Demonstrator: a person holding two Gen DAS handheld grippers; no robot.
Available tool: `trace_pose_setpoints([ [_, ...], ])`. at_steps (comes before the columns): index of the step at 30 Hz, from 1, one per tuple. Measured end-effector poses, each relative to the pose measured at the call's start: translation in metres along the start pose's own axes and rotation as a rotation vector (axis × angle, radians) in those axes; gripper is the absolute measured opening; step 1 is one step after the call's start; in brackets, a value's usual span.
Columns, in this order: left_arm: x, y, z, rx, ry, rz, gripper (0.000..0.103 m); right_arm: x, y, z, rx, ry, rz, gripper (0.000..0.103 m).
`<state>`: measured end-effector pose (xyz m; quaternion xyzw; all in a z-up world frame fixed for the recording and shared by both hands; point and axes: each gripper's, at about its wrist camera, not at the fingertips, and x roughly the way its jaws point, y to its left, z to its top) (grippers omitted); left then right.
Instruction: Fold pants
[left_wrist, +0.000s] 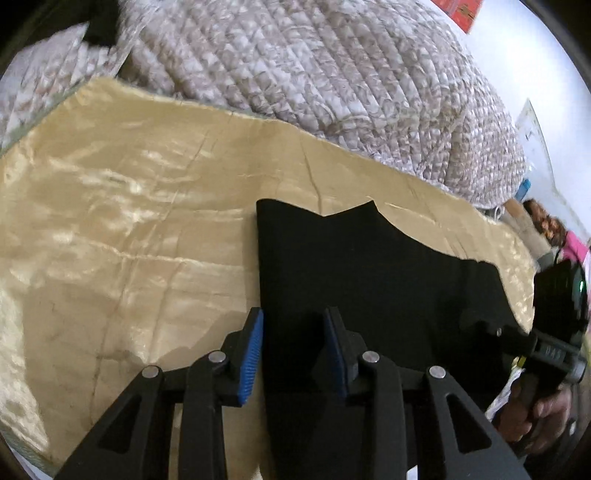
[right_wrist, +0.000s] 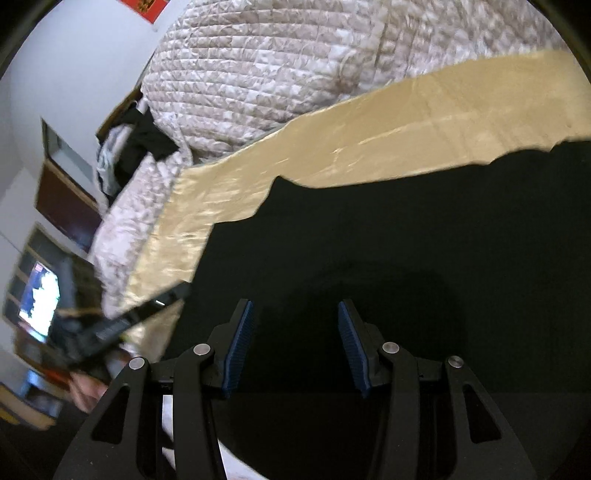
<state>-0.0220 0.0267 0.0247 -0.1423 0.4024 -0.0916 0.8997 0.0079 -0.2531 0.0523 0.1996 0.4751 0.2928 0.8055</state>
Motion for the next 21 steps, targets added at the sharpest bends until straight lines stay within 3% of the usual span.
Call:
trace_pose_setpoints([
  [5, -0.003, -0.005, 0.001, 0.028, -0.021, 0.009, 0.036, 0.017, 0.003, 0.011, 0.004, 0.006, -0.001, 0.046],
  [8, -0.005, -0.008, 0.004, 0.042, -0.037, 0.013, 0.036, 0.023, 0.002, 0.013, 0.007, 0.02, -0.052, 0.003],
  [12, -0.007, -0.014, 0.008, 0.066, -0.062, 0.016, 0.036, 0.0, 0.0, 0.012, 0.018, -0.053, -0.051, 0.002],
  [16, 0.0, -0.023, 0.019, 0.072, -0.056, 0.01, 0.036, 0.004, -0.019, 0.008, 0.086, -0.025, -0.085, 0.002],
  [21, 0.016, -0.042, 0.047, 0.136, -0.074, -0.037, 0.037, -0.002, -0.013, 0.012, 0.06, -0.05, -0.114, 0.003],
])
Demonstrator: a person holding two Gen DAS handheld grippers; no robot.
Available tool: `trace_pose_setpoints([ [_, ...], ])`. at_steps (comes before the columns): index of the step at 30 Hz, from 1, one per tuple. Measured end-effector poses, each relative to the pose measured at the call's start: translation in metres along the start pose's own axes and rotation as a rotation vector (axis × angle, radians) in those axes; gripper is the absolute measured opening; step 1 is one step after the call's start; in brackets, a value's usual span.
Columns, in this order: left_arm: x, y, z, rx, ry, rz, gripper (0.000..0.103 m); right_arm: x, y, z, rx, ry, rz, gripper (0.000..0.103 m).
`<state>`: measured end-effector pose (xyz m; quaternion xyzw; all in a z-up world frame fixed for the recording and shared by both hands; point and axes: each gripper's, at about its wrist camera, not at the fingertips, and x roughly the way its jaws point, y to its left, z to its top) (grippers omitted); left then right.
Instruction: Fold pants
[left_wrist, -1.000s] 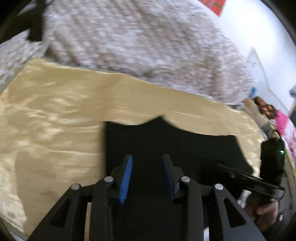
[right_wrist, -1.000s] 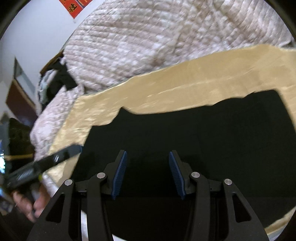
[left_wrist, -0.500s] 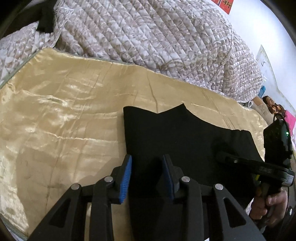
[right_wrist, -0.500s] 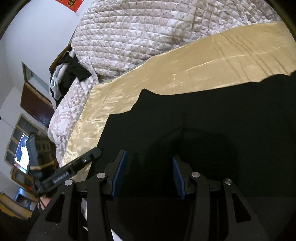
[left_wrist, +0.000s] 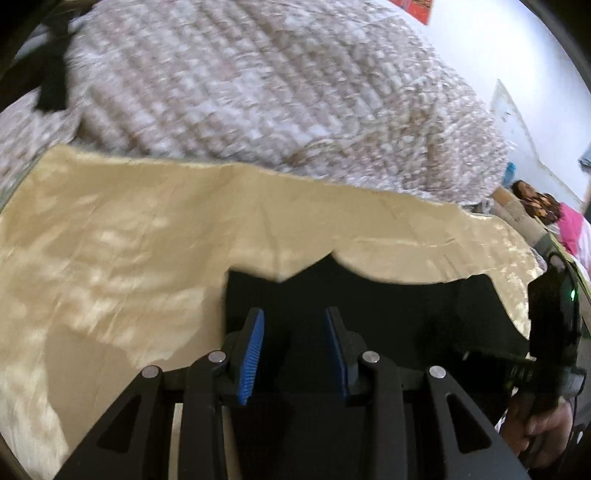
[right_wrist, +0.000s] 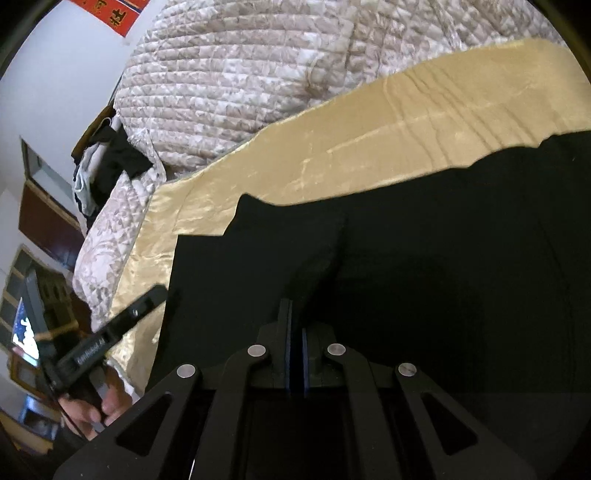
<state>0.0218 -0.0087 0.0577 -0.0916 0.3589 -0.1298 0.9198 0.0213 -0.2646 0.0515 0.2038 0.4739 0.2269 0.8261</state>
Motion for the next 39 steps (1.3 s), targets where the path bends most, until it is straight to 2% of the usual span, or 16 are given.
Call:
trace_pose_setpoints([
  [5, 0.052, 0.02, 0.013, -0.045, 0.105, 0.064, 0.037, 0.007, 0.001, 0.0, -0.023, 0.019, -0.024, 0.003],
  [7, 0.055, 0.027, 0.011, -0.075, 0.099, 0.031, 0.037, 0.007, -0.001, 0.0, -0.021, 0.02, -0.018, 0.003],
  [9, 0.054, 0.027, 0.011, -0.078, 0.1, 0.03, 0.037, 0.008, -0.001, 0.0, -0.031, 0.02, -0.025, 0.003],
  [15, 0.033, 0.013, 0.006, -0.018, 0.06, 0.107, 0.037, 0.005, 0.004, -0.001, -0.037, 0.01, -0.03, 0.003],
  [22, -0.001, -0.009, -0.015, 0.028, 0.048, 0.186, 0.037, -0.022, 0.025, -0.007, -0.175, -0.089, -0.104, 0.003],
  [26, -0.013, -0.015, -0.031, 0.034, 0.051, 0.214, 0.037, -0.032, 0.035, -0.017, -0.233, -0.125, -0.101, 0.003],
  [33, -0.021, -0.013, -0.05, 0.022, 0.07, 0.238, 0.037, -0.023, 0.054, -0.041, -0.36, -0.078, -0.123, 0.007],
  [36, -0.019, -0.012, -0.053, 0.019, 0.078, 0.24, 0.037, -0.01, 0.05, -0.047, -0.384, -0.019, -0.174, 0.008],
  [39, -0.019, -0.01, -0.053, 0.013, 0.081, 0.243, 0.037, -0.012, 0.046, -0.046, -0.374, -0.029, -0.174, 0.008],
])
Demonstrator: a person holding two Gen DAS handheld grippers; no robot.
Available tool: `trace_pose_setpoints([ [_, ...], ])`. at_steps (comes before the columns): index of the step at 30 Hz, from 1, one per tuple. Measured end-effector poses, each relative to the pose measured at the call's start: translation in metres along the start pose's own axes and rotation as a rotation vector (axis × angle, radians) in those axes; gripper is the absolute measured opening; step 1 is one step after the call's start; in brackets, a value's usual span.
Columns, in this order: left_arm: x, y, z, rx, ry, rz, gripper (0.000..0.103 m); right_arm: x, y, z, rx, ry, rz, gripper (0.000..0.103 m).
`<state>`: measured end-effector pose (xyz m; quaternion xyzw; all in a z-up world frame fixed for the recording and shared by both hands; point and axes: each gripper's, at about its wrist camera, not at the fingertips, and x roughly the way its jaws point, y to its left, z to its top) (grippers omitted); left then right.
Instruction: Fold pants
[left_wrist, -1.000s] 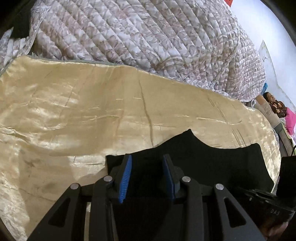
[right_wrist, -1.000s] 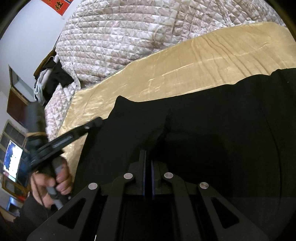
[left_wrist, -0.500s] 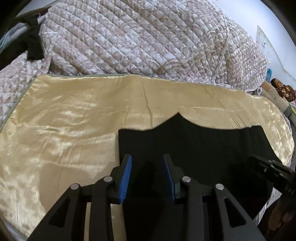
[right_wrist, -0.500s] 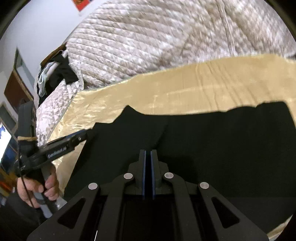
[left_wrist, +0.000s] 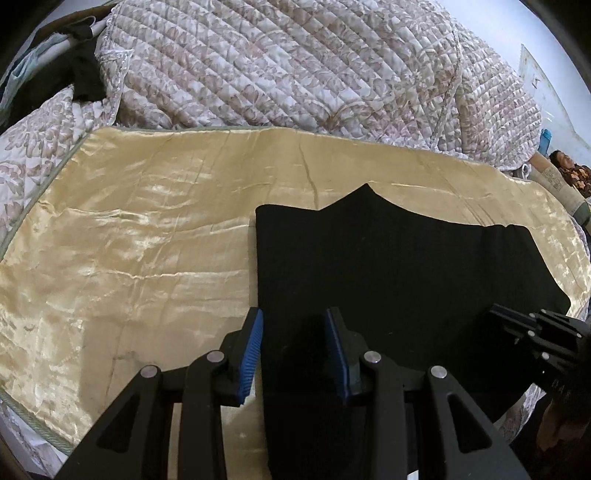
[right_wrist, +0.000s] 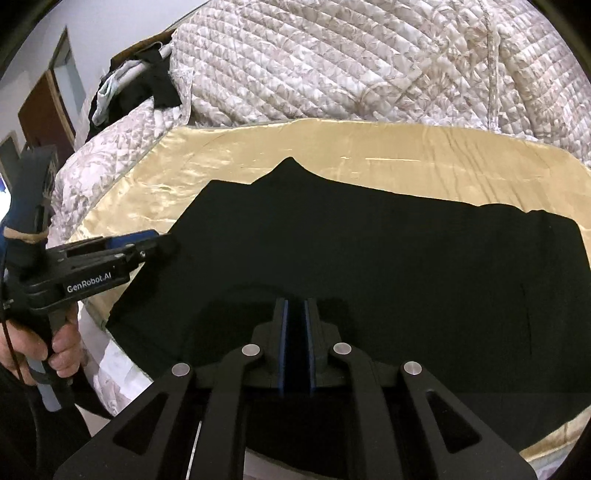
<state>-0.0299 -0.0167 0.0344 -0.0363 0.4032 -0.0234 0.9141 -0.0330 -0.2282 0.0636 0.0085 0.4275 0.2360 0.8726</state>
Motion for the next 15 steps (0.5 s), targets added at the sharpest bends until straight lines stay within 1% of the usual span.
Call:
trace_pose_setpoints([
  [5, -0.003, -0.001, -0.001, 0.004, -0.004, 0.003, 0.037, -0.003, -0.004, 0.001, 0.016, -0.017, -0.015, 0.008],
  [10, -0.002, -0.002, -0.006, 0.014, 0.006, 0.003, 0.037, -0.005, 0.002, 0.003, -0.014, -0.033, -0.026, 0.014],
  [11, -0.001, -0.002, -0.007, 0.017, 0.009, 0.005, 0.037, -0.003, 0.002, 0.003, -0.017, -0.03, -0.039, 0.018],
  [12, 0.0, -0.002, -0.008, 0.022, 0.011, 0.007, 0.037, -0.001, 0.0, 0.002, -0.014, -0.023, -0.059, 0.019],
  [15, 0.0, -0.001, -0.01, 0.021, 0.012, 0.008, 0.038, -0.002, -0.008, 0.003, 0.012, -0.031, -0.088, 0.019],
])
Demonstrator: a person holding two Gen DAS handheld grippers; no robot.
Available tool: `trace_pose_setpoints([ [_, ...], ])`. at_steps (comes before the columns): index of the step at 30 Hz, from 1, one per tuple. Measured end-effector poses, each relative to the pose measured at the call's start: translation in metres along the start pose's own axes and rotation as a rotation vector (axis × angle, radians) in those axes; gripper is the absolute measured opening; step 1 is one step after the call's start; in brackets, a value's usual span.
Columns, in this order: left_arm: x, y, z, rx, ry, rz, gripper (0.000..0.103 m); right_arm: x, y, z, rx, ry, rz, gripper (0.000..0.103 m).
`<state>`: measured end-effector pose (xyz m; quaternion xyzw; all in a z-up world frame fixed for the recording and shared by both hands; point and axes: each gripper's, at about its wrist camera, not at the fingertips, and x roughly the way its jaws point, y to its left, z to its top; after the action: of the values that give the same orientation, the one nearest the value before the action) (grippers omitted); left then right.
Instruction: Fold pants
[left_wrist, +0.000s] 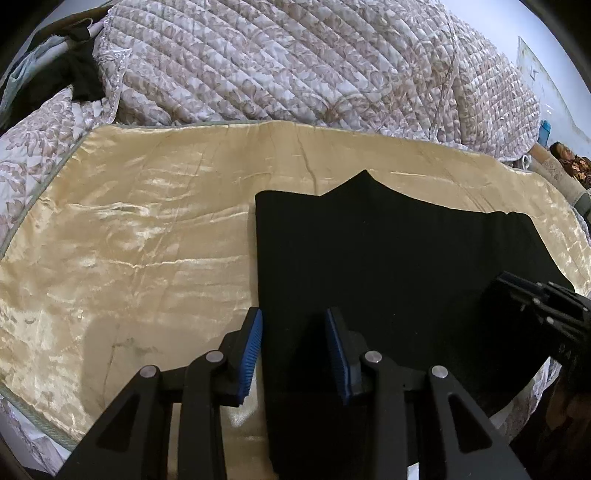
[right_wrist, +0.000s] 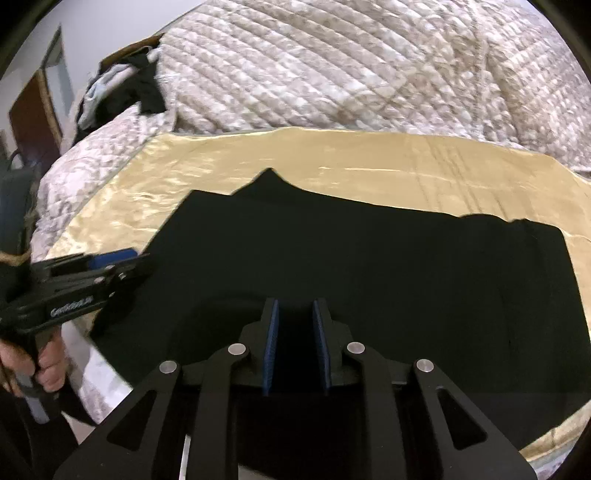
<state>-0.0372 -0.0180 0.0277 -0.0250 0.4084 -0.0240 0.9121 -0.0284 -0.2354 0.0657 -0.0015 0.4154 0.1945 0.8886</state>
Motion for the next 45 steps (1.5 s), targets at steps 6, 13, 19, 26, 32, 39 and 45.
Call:
trace_pose_setpoints([
  [6, -0.002, 0.0, -0.001, 0.0, -0.001, 0.002, 0.038, -0.01, -0.004, 0.002, 0.024, -0.041, 0.013, 0.019],
  [13, -0.003, -0.002, -0.002, 0.006, -0.004, 0.006, 0.038, 0.01, 0.01, 0.011, -0.02, -0.01, 0.017, 0.019],
  [19, -0.006, -0.002, -0.002, 0.005, -0.009, 0.004, 0.038, 0.01, 0.004, 0.009, 0.007, -0.004, -0.014, 0.019],
  [26, -0.023, -0.007, -0.019, 0.012, -0.037, -0.048, 0.038, -0.017, 0.018, -0.013, -0.036, -0.017, 0.032, 0.019],
  [32, -0.023, -0.016, -0.031, 0.054, -0.045, -0.042, 0.039, -0.018, 0.016, -0.027, -0.069, 0.003, 0.006, 0.019],
  [39, -0.02, -0.014, -0.032, 0.05, -0.054, -0.045, 0.04, -0.03, -0.024, -0.027, 0.06, -0.019, -0.08, 0.019],
  [45, -0.02, -0.013, -0.033, 0.052, -0.054, -0.046, 0.041, -0.057, -0.076, -0.025, 0.276, -0.089, -0.147, 0.021],
])
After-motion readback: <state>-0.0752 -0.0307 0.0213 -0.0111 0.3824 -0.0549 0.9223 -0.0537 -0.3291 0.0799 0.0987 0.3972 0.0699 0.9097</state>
